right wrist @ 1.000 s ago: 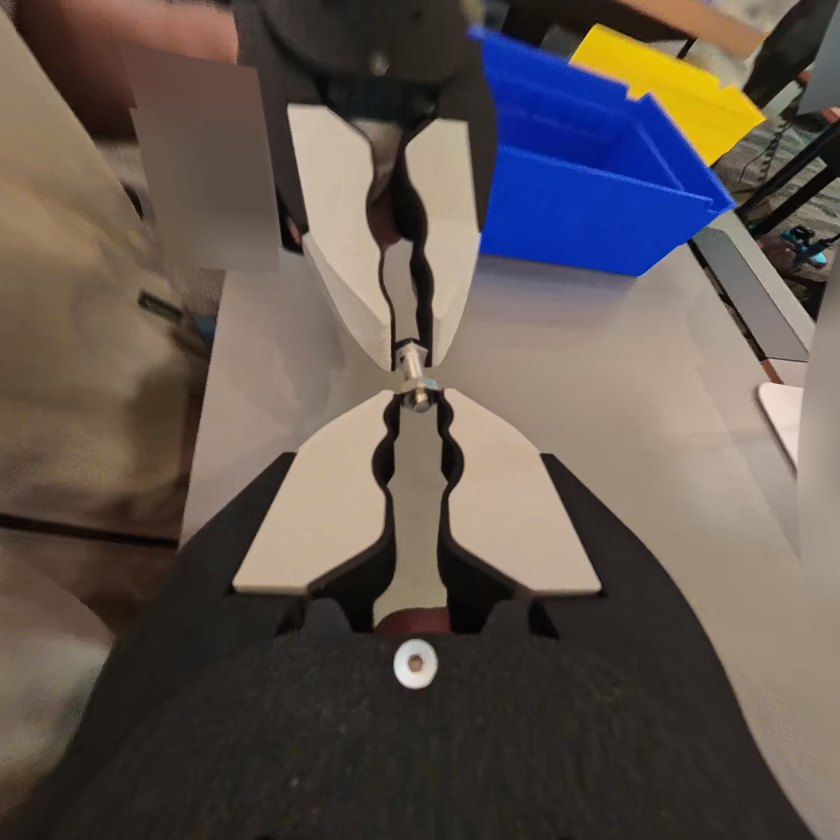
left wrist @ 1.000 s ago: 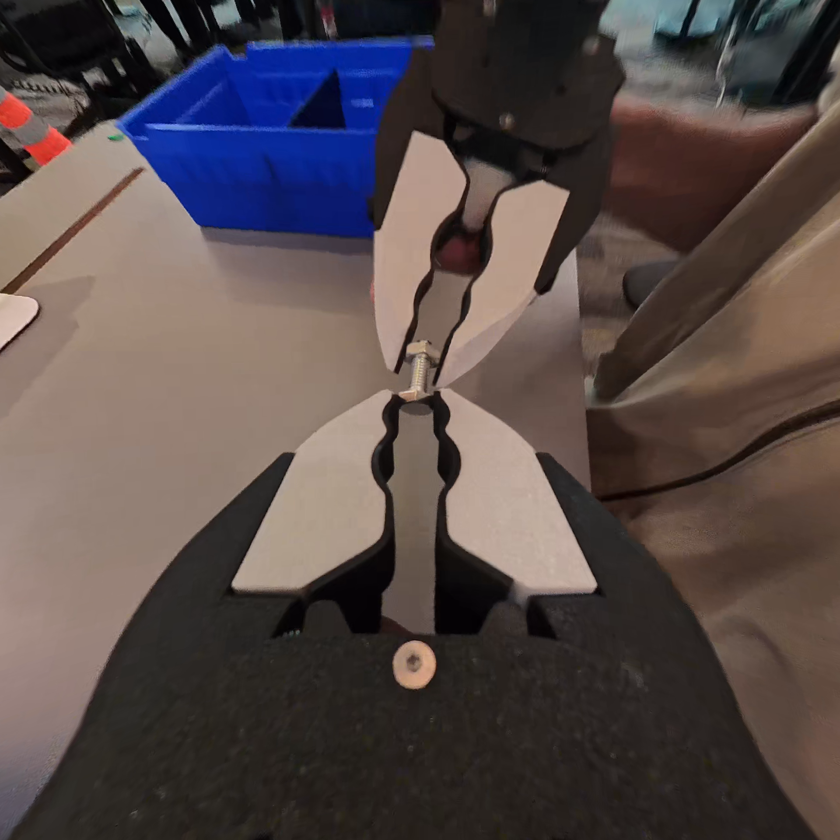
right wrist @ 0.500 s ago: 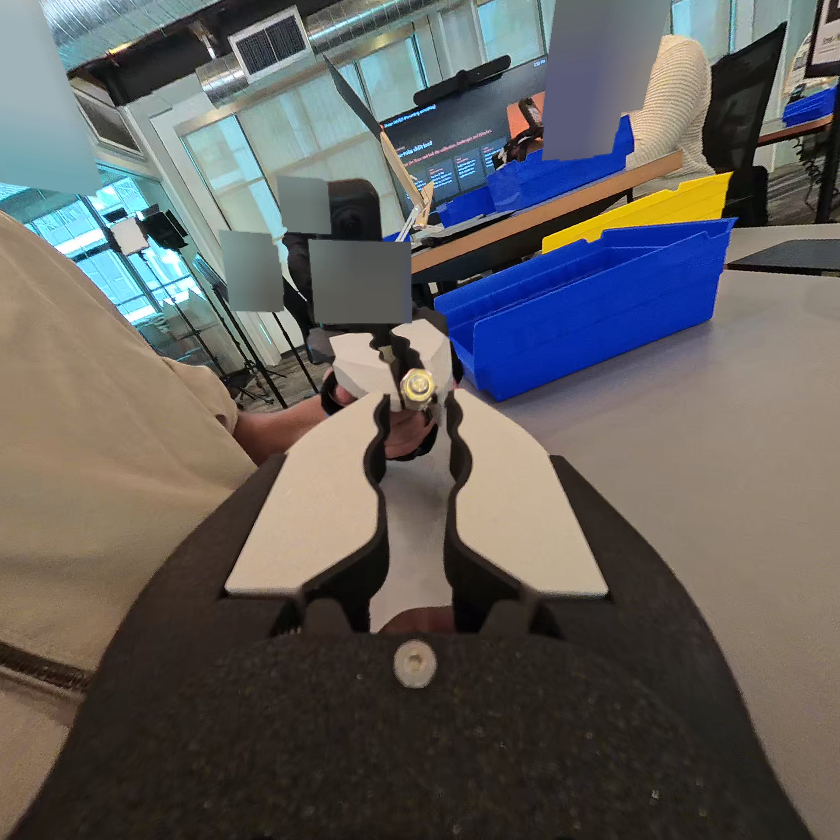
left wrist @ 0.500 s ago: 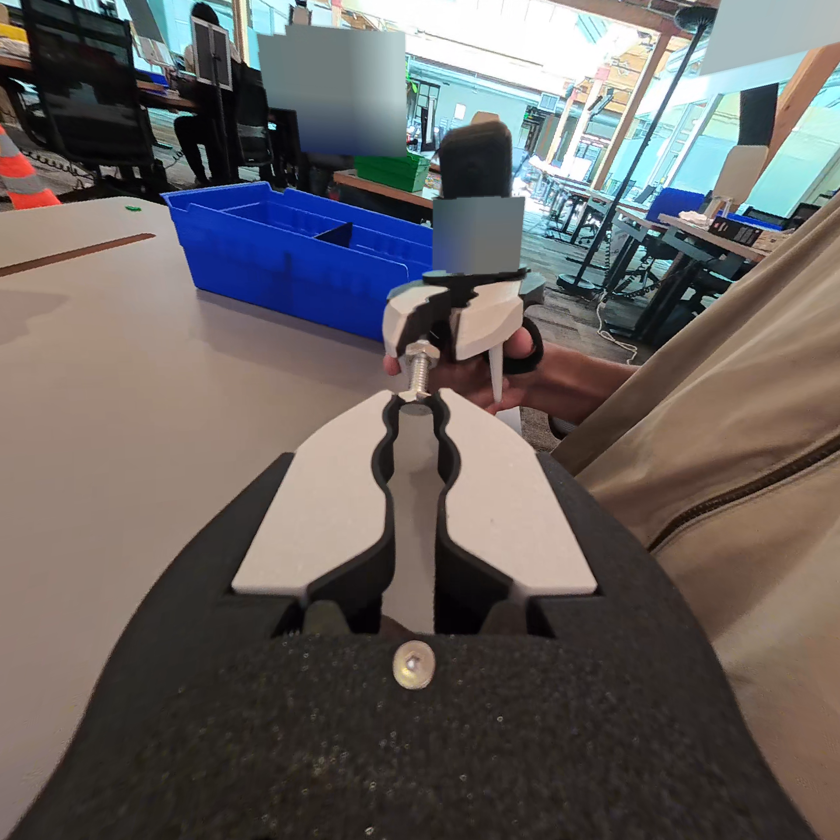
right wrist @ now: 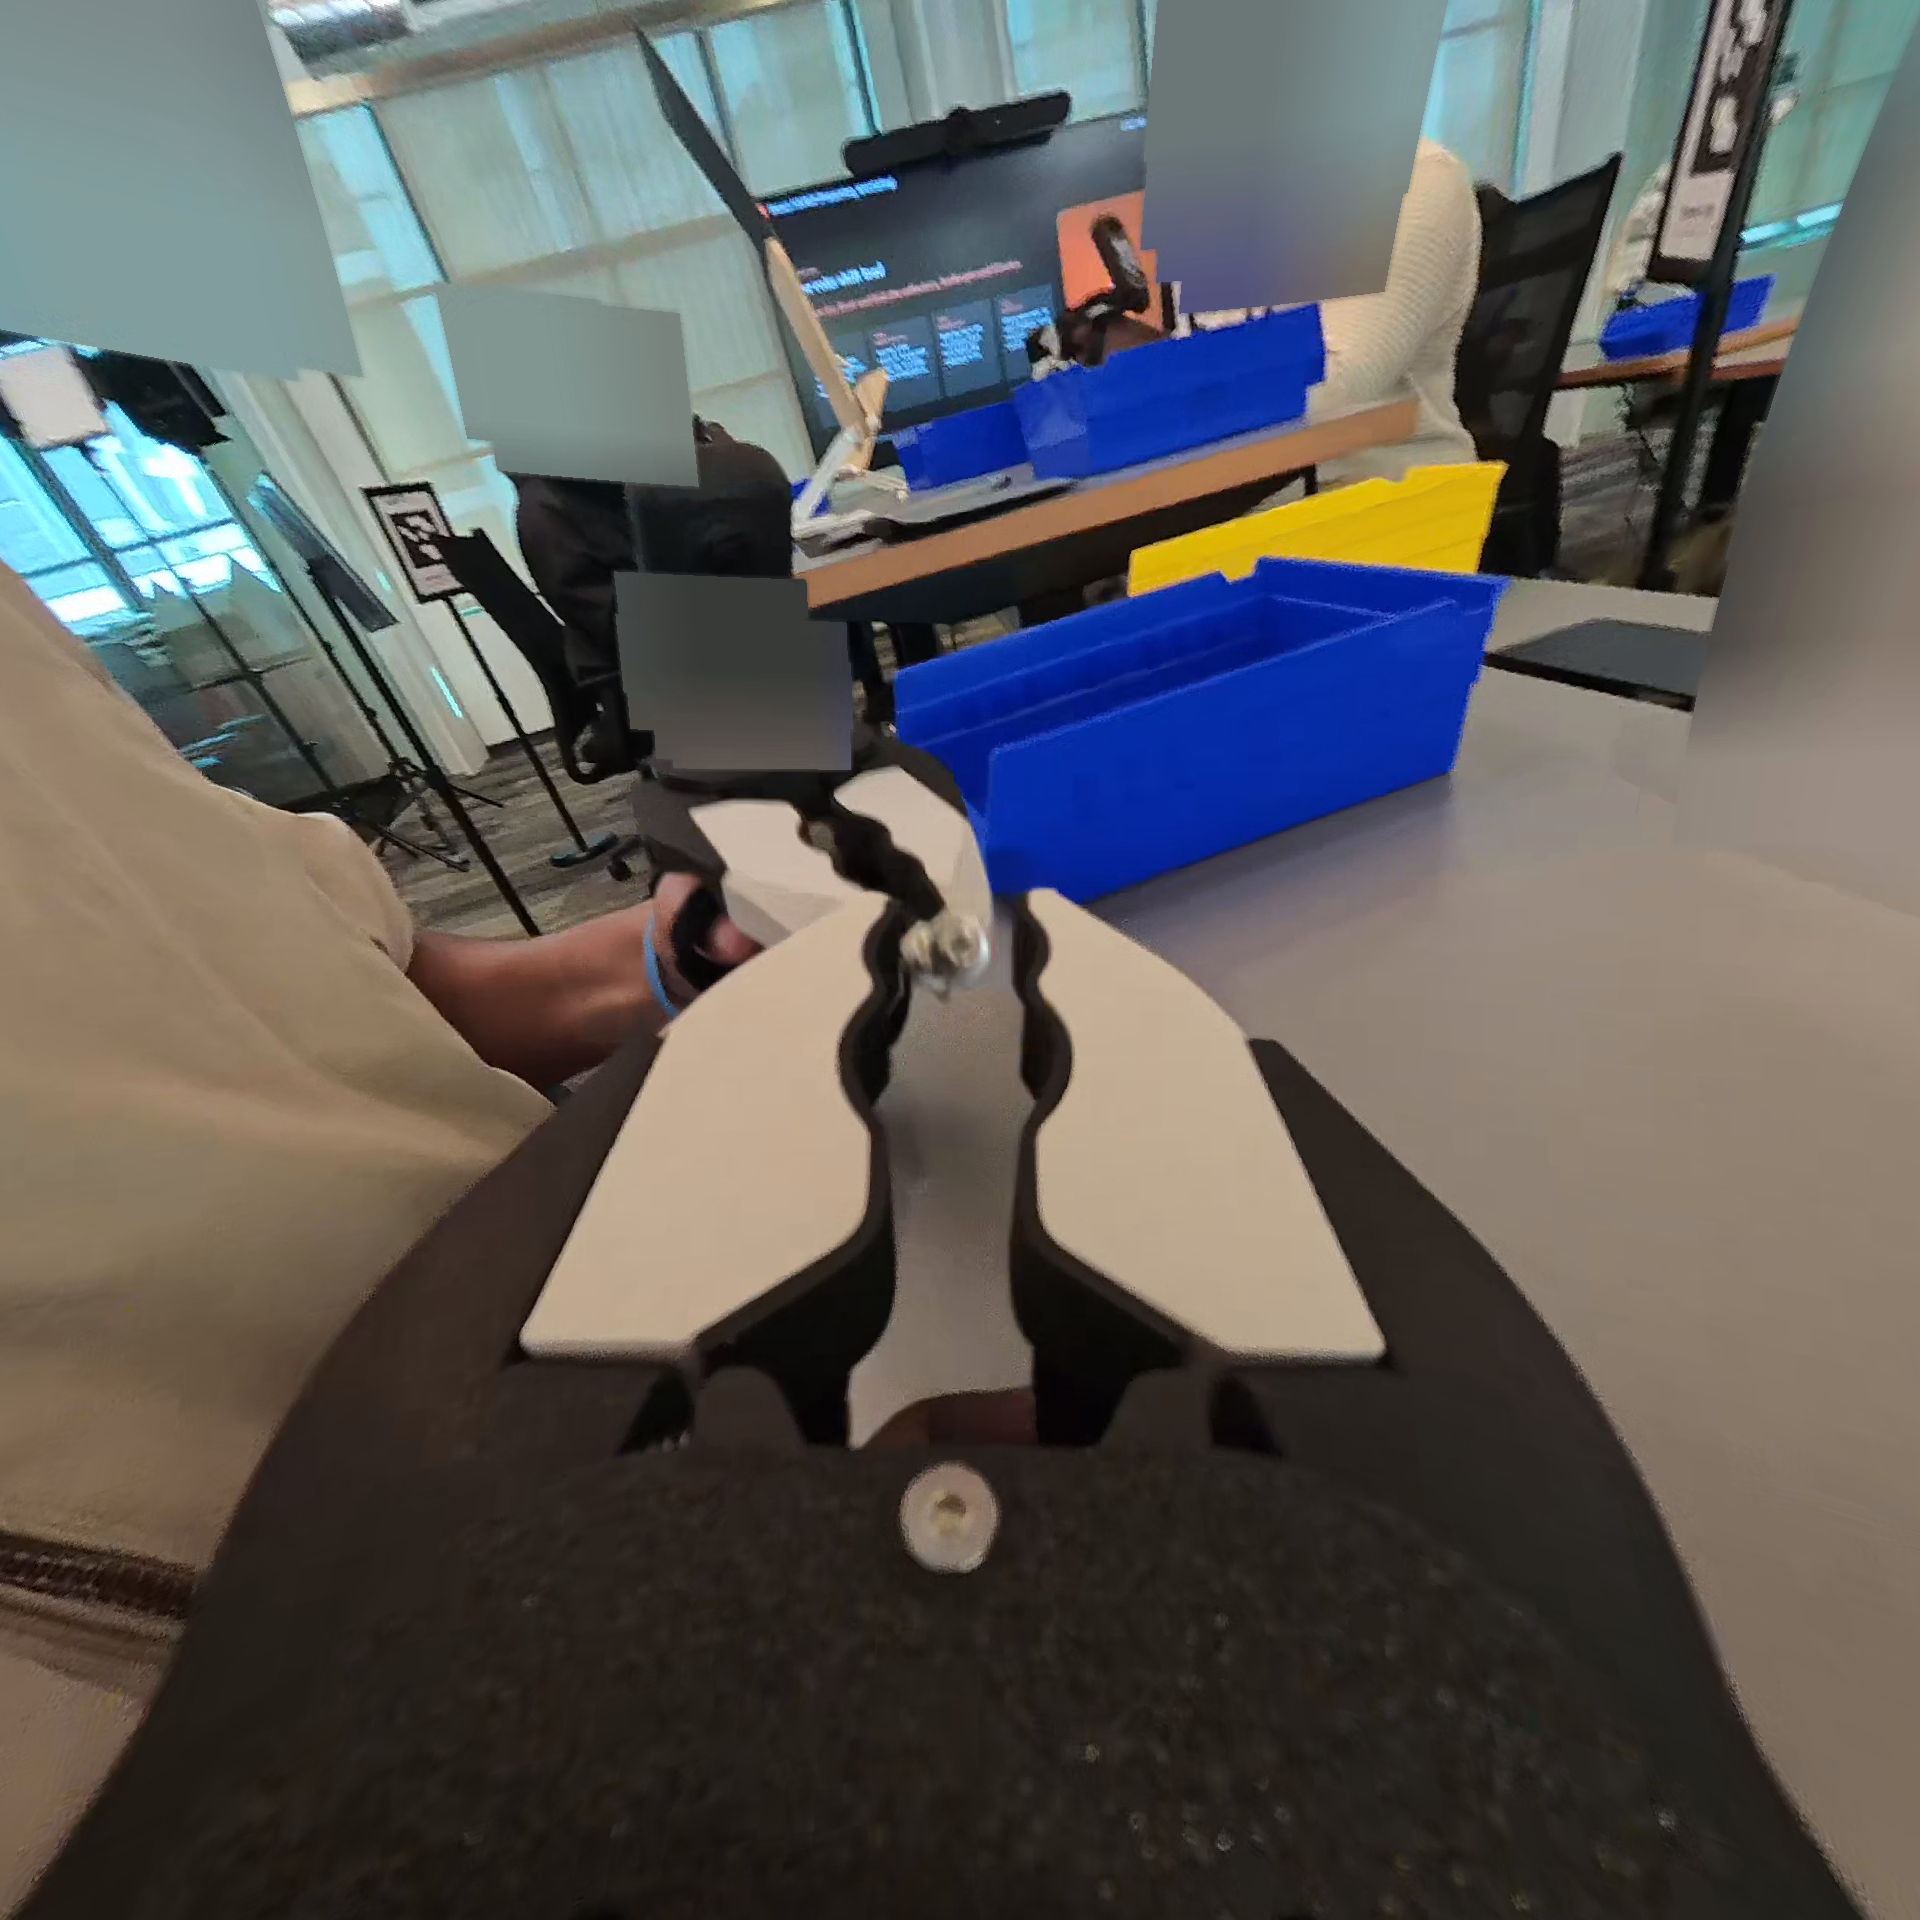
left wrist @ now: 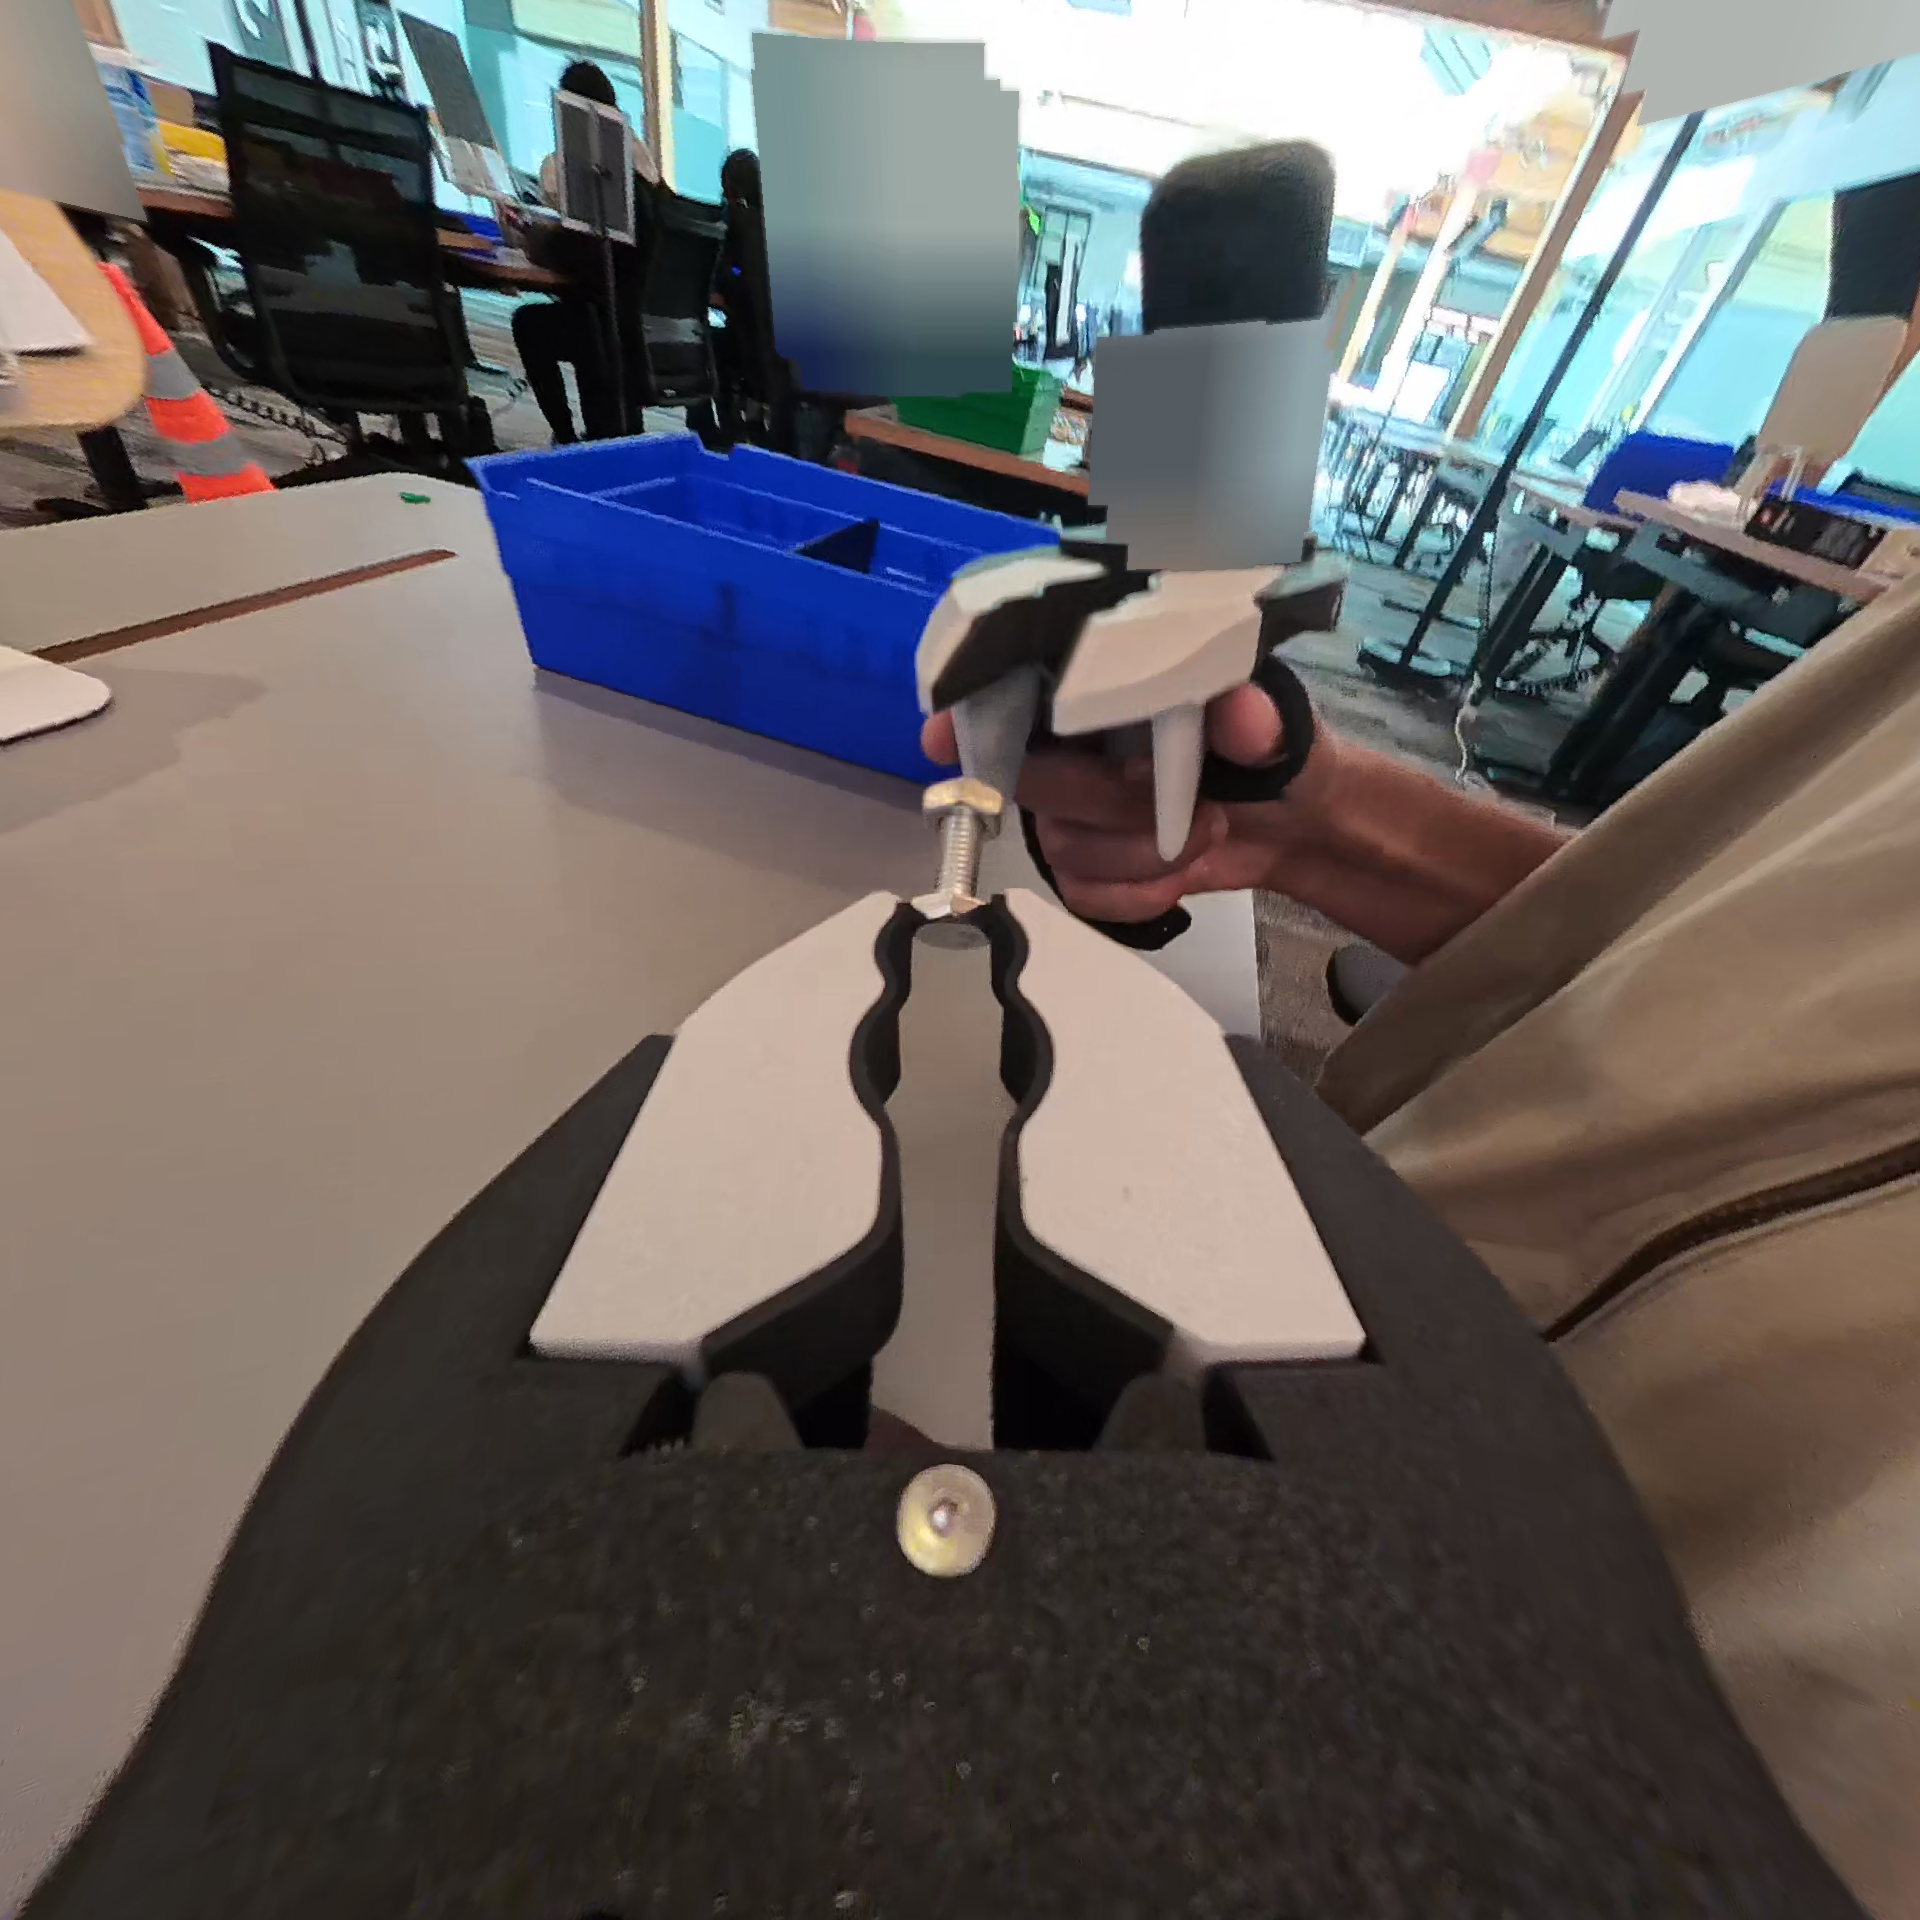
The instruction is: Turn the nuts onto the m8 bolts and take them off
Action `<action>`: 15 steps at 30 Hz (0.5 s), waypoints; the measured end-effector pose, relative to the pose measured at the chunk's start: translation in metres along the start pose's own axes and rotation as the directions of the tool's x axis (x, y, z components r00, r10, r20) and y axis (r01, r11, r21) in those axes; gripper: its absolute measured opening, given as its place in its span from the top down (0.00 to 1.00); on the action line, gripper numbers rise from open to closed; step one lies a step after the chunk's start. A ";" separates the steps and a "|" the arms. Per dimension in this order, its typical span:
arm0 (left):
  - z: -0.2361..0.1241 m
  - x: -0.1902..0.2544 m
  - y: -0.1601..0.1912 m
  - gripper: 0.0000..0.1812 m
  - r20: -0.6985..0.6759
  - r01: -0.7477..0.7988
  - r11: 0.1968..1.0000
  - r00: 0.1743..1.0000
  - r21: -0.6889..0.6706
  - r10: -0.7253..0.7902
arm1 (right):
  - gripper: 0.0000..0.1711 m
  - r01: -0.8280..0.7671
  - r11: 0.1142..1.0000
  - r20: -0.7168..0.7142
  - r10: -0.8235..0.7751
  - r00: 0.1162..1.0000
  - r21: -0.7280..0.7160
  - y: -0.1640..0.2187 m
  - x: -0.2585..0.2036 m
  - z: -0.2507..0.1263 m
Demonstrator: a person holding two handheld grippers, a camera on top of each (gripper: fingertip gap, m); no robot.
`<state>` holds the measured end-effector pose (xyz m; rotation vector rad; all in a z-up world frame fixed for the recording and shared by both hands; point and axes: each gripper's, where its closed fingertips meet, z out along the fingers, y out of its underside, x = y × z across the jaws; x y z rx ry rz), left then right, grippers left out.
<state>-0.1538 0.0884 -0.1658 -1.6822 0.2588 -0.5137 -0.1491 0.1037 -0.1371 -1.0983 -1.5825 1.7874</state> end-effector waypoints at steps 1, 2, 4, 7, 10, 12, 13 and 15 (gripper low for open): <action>-0.002 -0.002 -0.003 0.92 0.007 0.014 1.000 1.000 0.022 -0.014 | 0.85 -0.018 1.000 -0.015 0.018 1.000 -0.017 0.005 0.002 -0.001; -0.004 -0.004 -0.006 0.92 0.011 0.027 0.999 1.000 0.042 -0.027 | 0.82 -0.042 0.999 -0.026 0.041 0.999 -0.034 0.011 0.004 -0.001; -0.008 -0.004 -0.011 0.92 -0.017 0.072 0.993 0.997 0.093 -0.070 | 0.80 -0.085 0.995 -0.030 0.084 0.996 -0.047 0.018 0.002 0.004; -0.008 -0.007 -0.005 0.92 -0.017 0.078 0.994 0.997 0.080 -0.077 | 0.81 -0.141 0.990 -0.039 0.141 0.989 -0.016 0.019 -0.001 0.015; -0.005 -0.004 -0.001 0.92 -0.004 0.043 0.998 0.999 0.051 -0.043 | 0.85 -0.174 0.985 -0.041 0.174 0.984 0.014 0.016 -0.001 0.023; -0.004 -0.002 0.001 0.92 0.010 0.018 0.999 1.000 0.031 -0.019 | 0.91 -0.176 0.984 -0.029 0.177 0.984 0.010 0.015 -0.002 0.023; -0.004 -0.001 0.002 0.92 0.010 0.015 1.000 1.000 0.026 -0.016 | 0.91 -0.167 0.986 -0.025 0.167 0.986 0.001 0.016 -0.002 0.023; -0.005 0.003 0.002 0.92 -0.022 0.027 0.999 0.999 0.019 -0.027 | 0.91 -0.130 0.991 0.003 0.130 0.991 -0.021 0.016 -0.007 0.022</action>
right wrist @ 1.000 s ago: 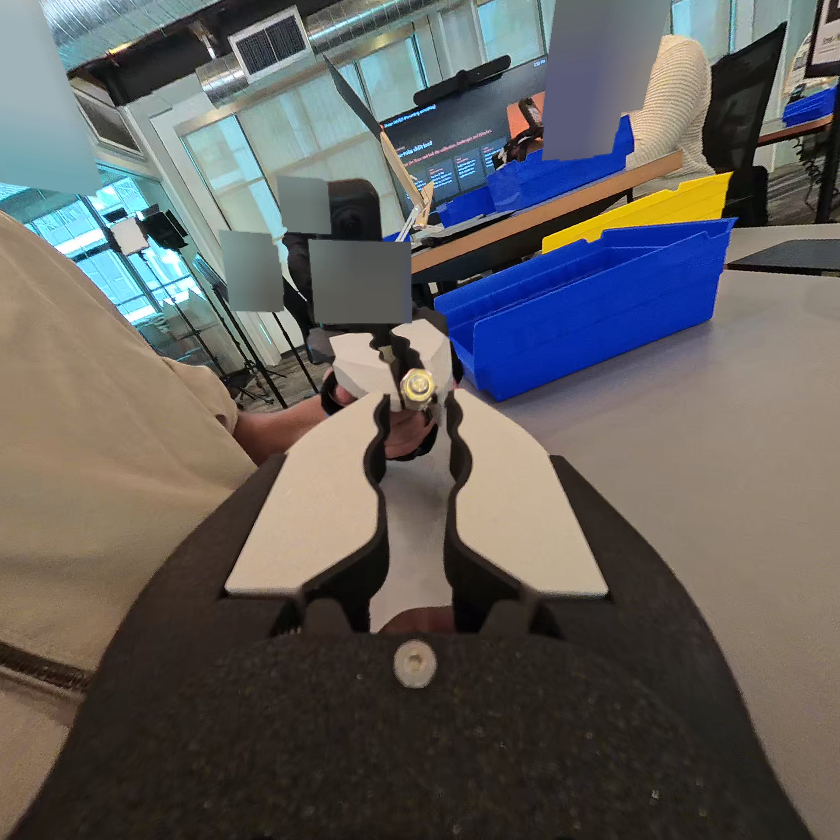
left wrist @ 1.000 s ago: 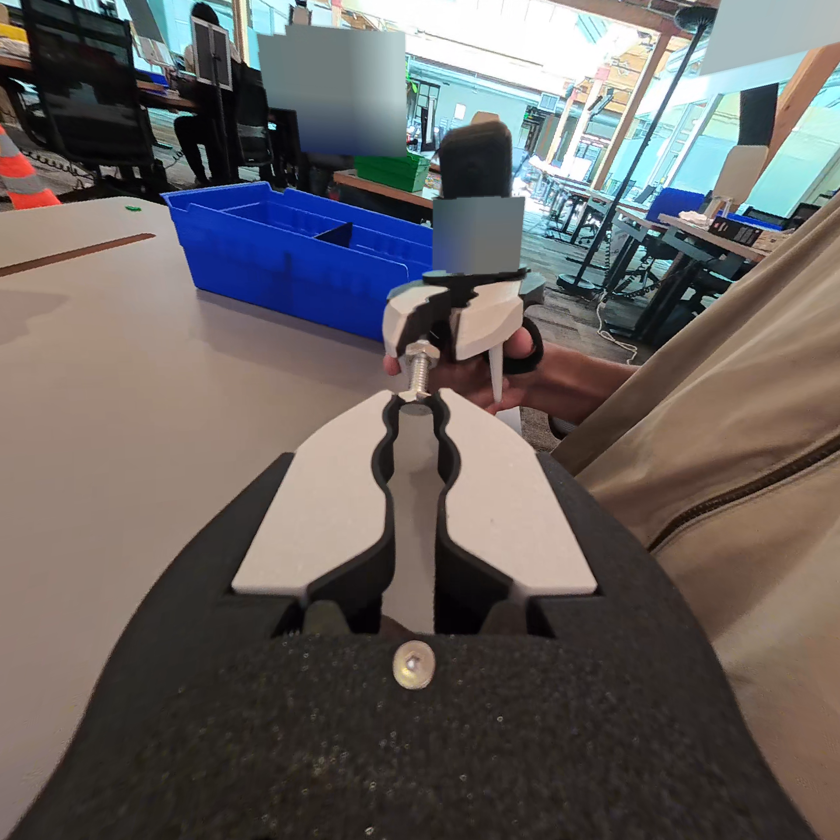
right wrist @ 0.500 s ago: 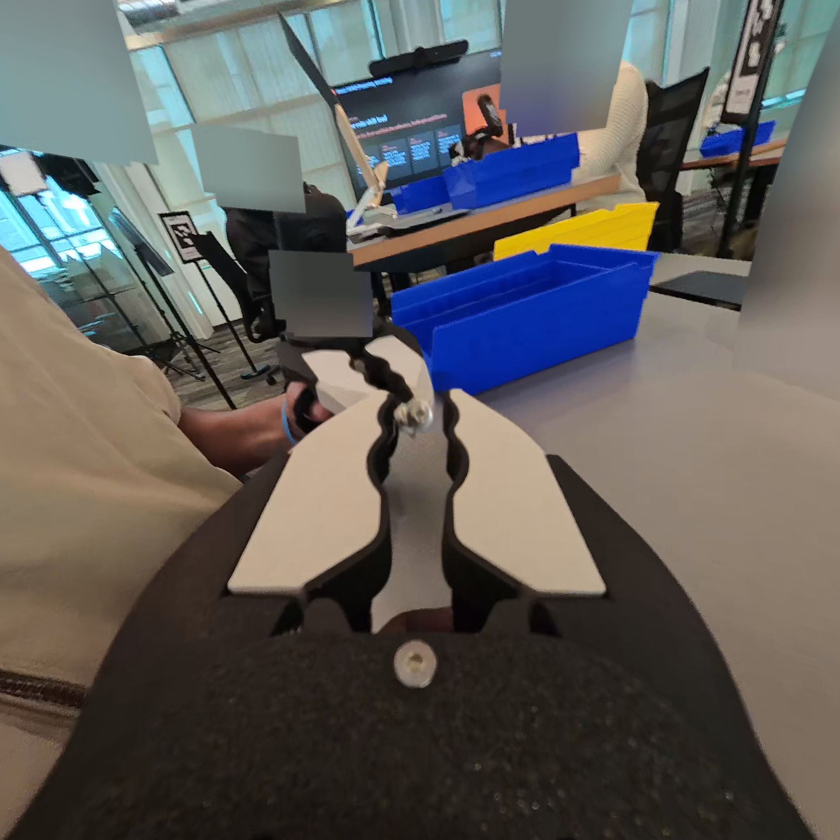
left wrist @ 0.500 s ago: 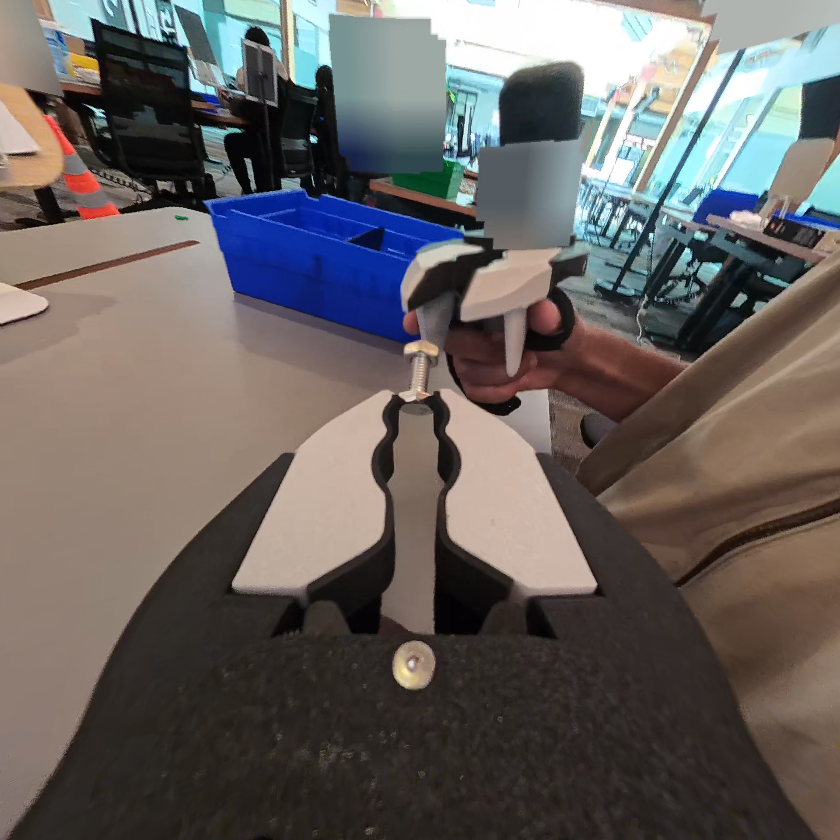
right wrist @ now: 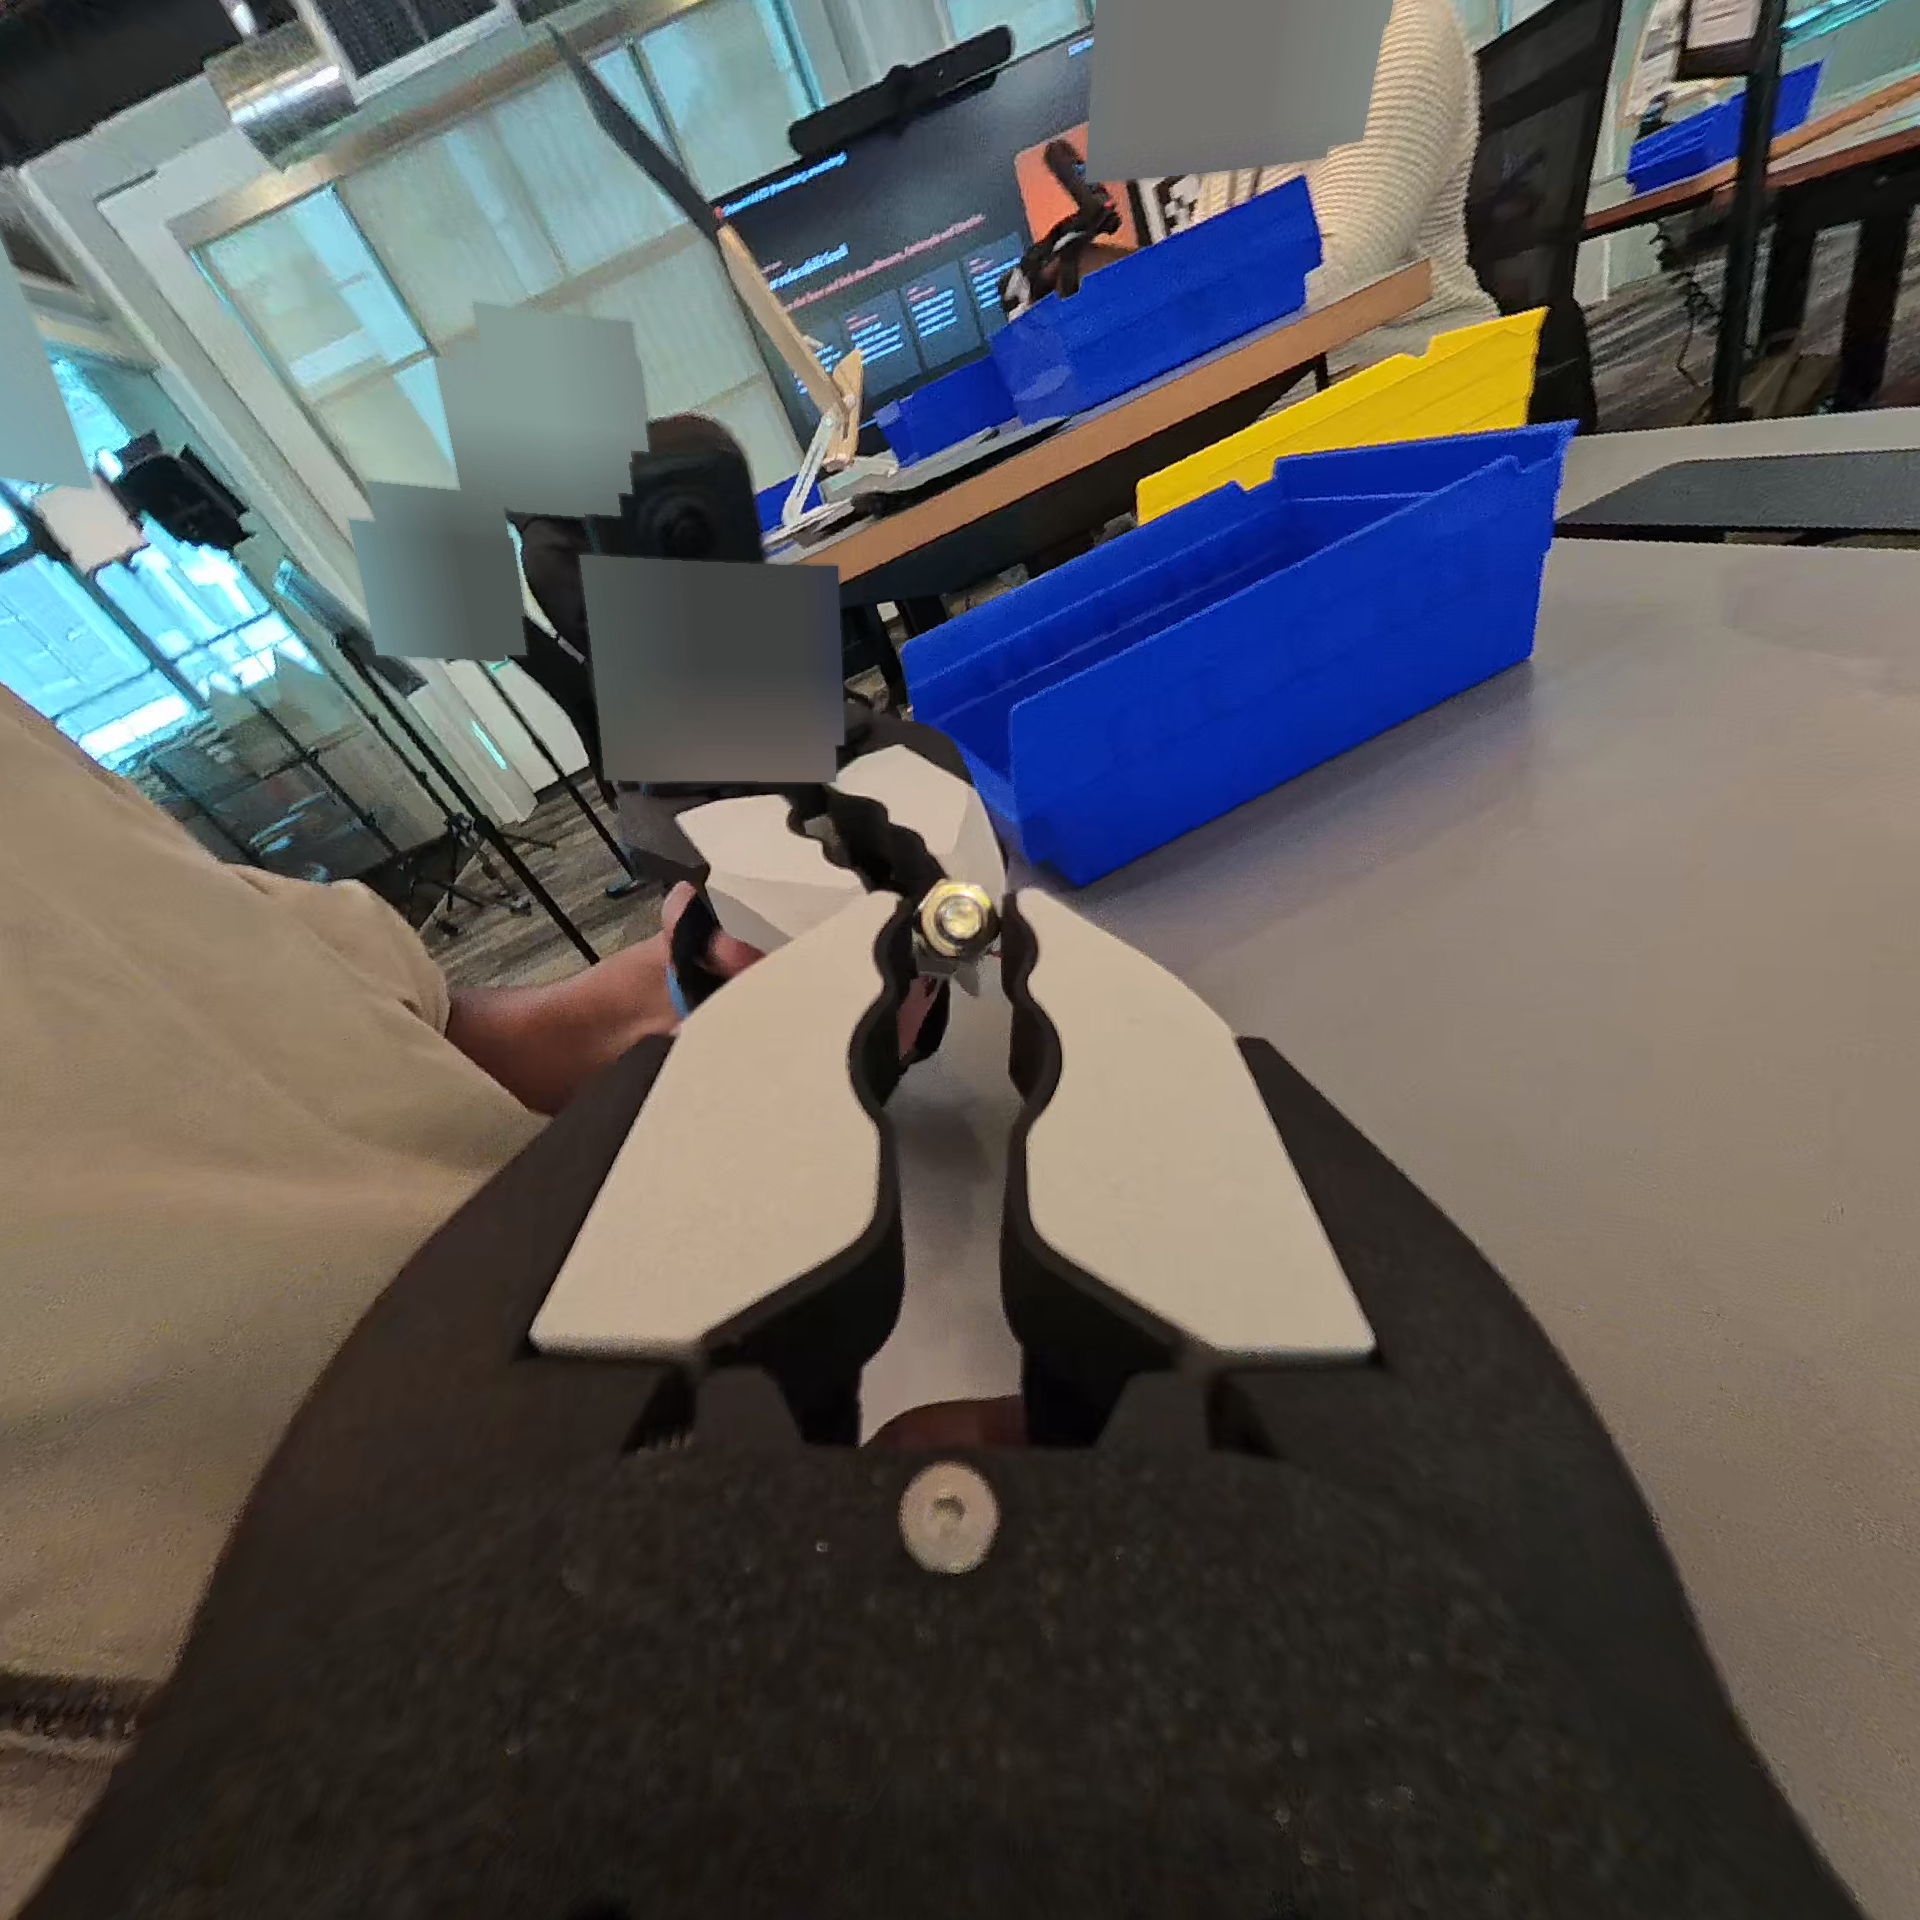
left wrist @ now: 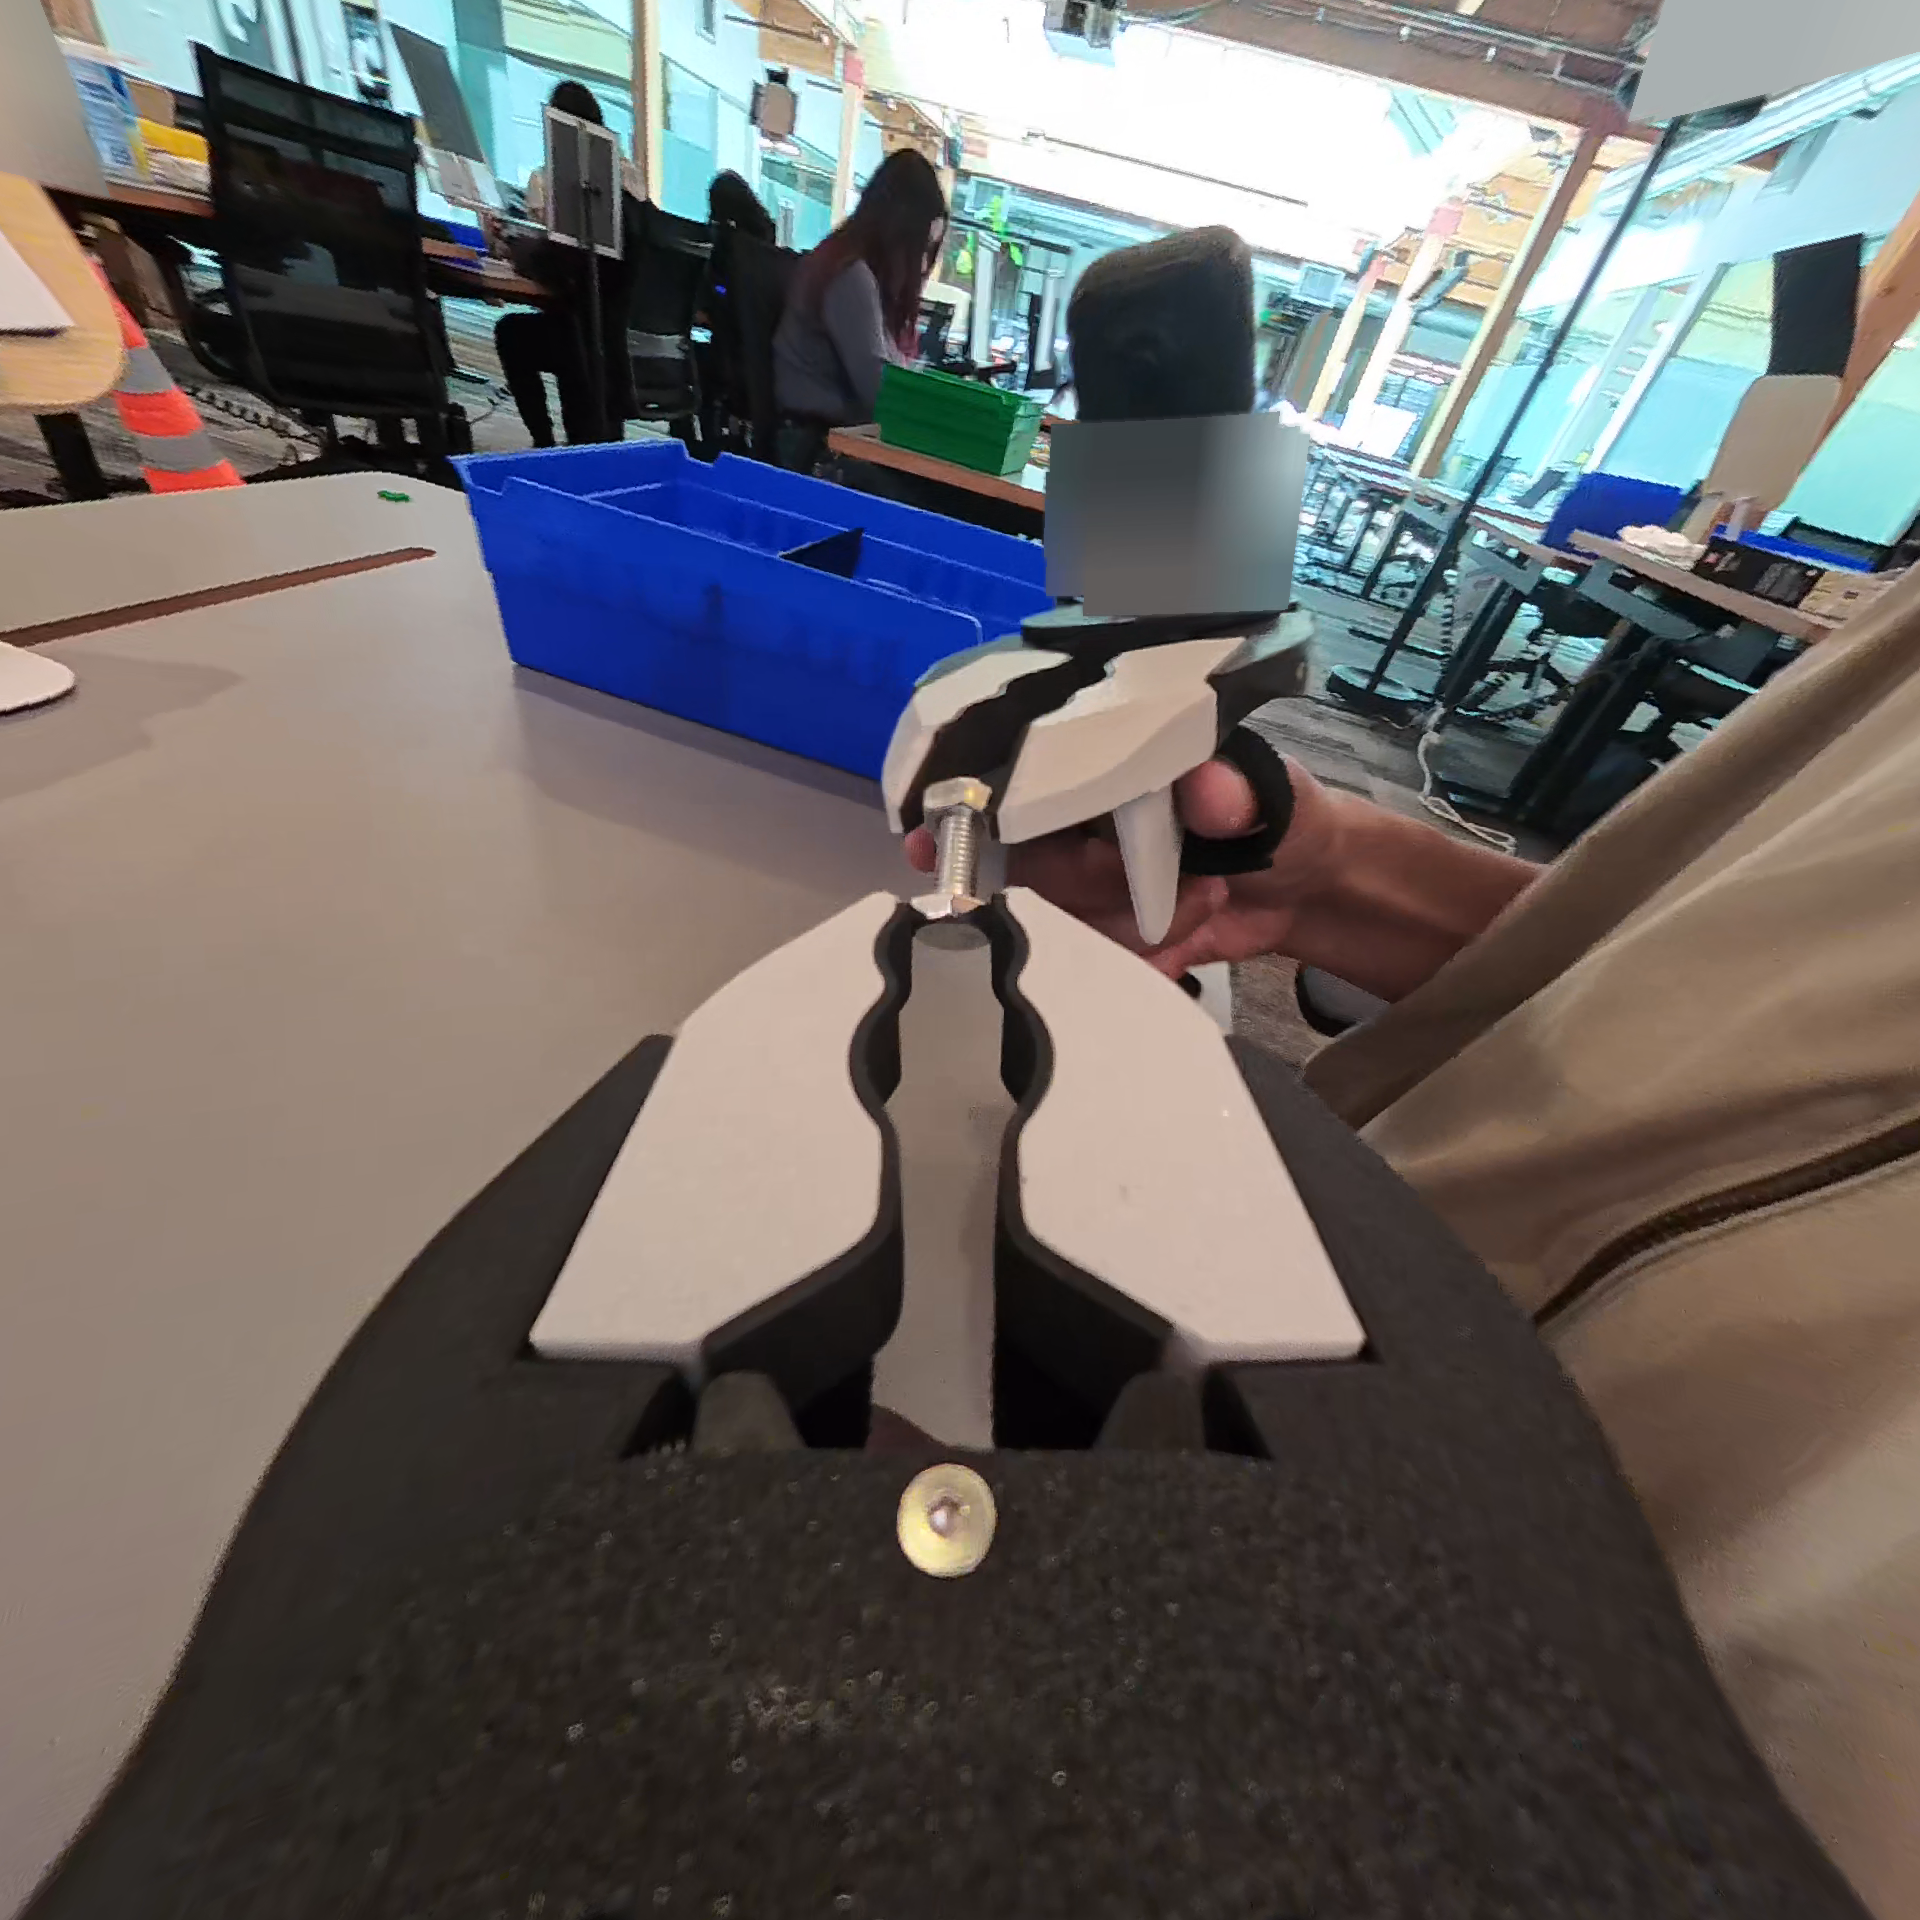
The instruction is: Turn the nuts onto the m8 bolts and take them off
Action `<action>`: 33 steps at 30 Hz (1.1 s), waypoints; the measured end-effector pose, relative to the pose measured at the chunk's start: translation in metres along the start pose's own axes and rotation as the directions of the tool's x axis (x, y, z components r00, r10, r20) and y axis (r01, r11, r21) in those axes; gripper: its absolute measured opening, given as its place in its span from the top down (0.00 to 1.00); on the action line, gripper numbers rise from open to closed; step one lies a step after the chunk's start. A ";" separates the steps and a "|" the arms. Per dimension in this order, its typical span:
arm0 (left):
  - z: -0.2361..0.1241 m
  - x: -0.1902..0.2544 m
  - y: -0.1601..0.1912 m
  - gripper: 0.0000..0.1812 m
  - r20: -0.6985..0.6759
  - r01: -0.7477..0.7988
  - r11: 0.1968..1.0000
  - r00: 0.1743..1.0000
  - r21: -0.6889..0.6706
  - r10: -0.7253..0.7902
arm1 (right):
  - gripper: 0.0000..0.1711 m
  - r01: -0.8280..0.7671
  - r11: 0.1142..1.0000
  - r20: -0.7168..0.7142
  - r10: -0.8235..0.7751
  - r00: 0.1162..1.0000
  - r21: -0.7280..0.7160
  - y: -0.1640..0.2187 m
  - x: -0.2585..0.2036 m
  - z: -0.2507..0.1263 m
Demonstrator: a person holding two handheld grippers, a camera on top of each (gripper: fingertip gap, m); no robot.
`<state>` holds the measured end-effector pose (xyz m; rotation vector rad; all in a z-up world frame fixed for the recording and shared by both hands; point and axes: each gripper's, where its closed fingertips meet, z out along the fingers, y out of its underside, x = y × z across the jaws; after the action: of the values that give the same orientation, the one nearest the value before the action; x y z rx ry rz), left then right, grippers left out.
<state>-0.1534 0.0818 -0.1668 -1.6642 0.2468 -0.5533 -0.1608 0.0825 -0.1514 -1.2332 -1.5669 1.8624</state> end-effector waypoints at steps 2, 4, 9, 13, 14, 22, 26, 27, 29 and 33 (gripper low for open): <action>-0.001 0.005 0.002 0.92 -0.040 -0.007 1.000 0.999 -0.020 0.006 | 0.91 0.077 0.996 0.052 -0.074 0.996 -0.048 0.003 -0.005 -0.002; -0.001 0.011 0.005 0.92 -0.078 -0.019 0.999 0.997 -0.045 0.016 | 0.91 0.166 0.980 0.117 -0.153 0.981 -0.107 0.008 -0.010 -0.006; 0.003 0.008 0.009 0.92 -0.043 -0.064 0.995 0.997 -0.080 0.061 | 0.85 0.297 0.932 0.151 -0.270 0.951 -0.206 0.012 -0.005 -0.012; 0.003 -0.001 0.016 0.92 0.023 -0.123 0.984 0.992 -0.131 0.127 | 0.77 0.137 0.962 0.110 -0.114 0.987 -0.237 0.012 0.000 -0.009; 0.002 -0.002 0.018 0.92 0.027 -0.141 0.979 0.989 -0.150 0.146 | 0.77 0.116 0.967 0.101 -0.095 0.990 -0.227 0.011 0.000 -0.007; 0.003 0.004 0.015 0.92 0.011 -0.156 0.977 0.987 -0.146 0.160 | 0.82 0.105 0.965 0.070 -0.091 0.993 -0.242 0.021 0.010 -0.008; 0.000 0.005 0.009 0.92 0.004 -0.152 0.981 0.988 -0.122 0.154 | 0.84 0.131 0.951 0.056 -0.120 0.991 -0.281 0.029 0.012 -0.013; 0.000 0.004 0.010 0.92 0.009 -0.157 0.979 0.987 -0.129 0.160 | 0.84 0.125 0.955 0.075 -0.108 0.991 -0.268 0.027 0.009 -0.014; 0.000 0.002 0.013 0.92 0.011 -0.156 0.978 0.987 -0.141 0.159 | 0.83 0.114 0.964 0.102 -0.092 0.991 -0.239 0.020 0.003 -0.015; 0.002 0.006 0.016 0.92 -0.004 -0.153 0.977 0.988 -0.148 0.155 | 0.83 0.128 0.964 0.094 -0.109 0.990 -0.234 0.014 0.004 -0.010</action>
<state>-0.1452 0.0777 -0.1816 -1.7725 0.4162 -0.4199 -0.1516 0.0874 -0.1656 -1.1445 -1.9122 1.7048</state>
